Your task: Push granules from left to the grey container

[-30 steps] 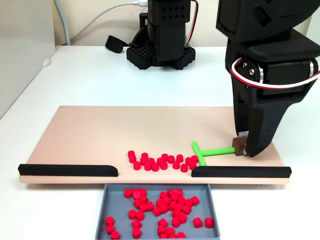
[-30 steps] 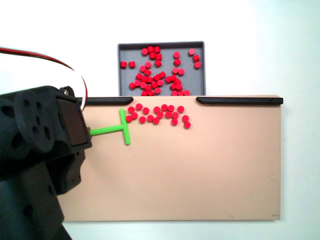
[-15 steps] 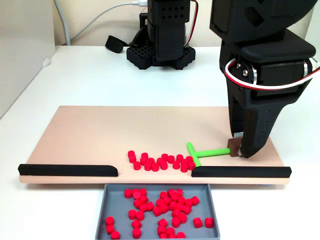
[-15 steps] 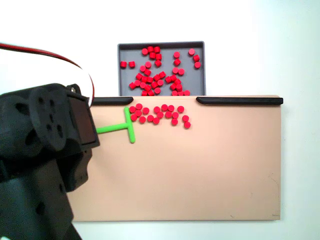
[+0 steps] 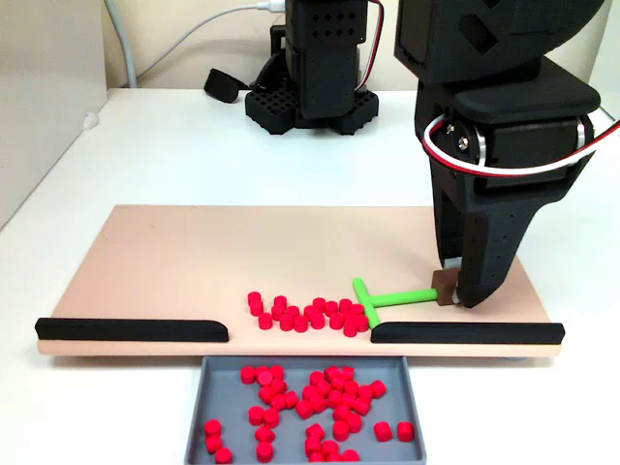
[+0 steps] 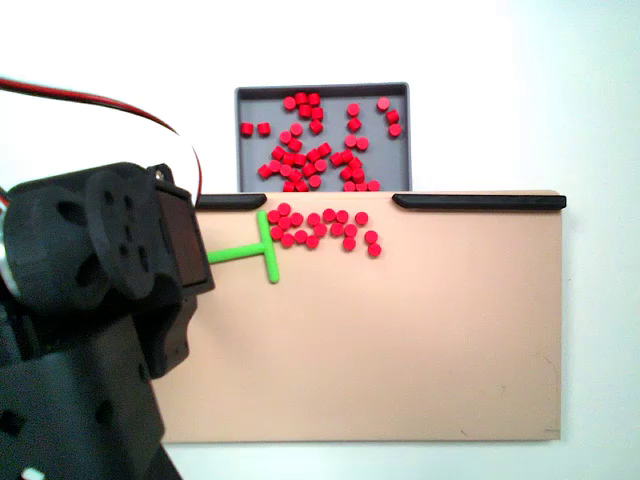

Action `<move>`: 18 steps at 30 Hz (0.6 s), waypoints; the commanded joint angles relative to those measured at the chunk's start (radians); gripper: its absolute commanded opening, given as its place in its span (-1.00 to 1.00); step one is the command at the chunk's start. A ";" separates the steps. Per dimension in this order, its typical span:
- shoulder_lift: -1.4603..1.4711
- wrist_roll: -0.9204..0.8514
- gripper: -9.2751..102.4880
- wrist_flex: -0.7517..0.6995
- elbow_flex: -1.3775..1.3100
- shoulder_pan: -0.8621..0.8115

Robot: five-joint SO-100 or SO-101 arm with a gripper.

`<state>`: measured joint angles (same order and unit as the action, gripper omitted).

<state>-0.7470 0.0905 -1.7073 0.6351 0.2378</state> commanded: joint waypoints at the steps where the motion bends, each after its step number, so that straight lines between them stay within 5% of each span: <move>1: -0.002 -0.008 -0.84 0.000 -0.026 -0.014; 18: 0.000 -0.064 -0.84 0.000 -0.026 -0.029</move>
<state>-0.7440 0.0368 -1.7104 0.6351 0.2224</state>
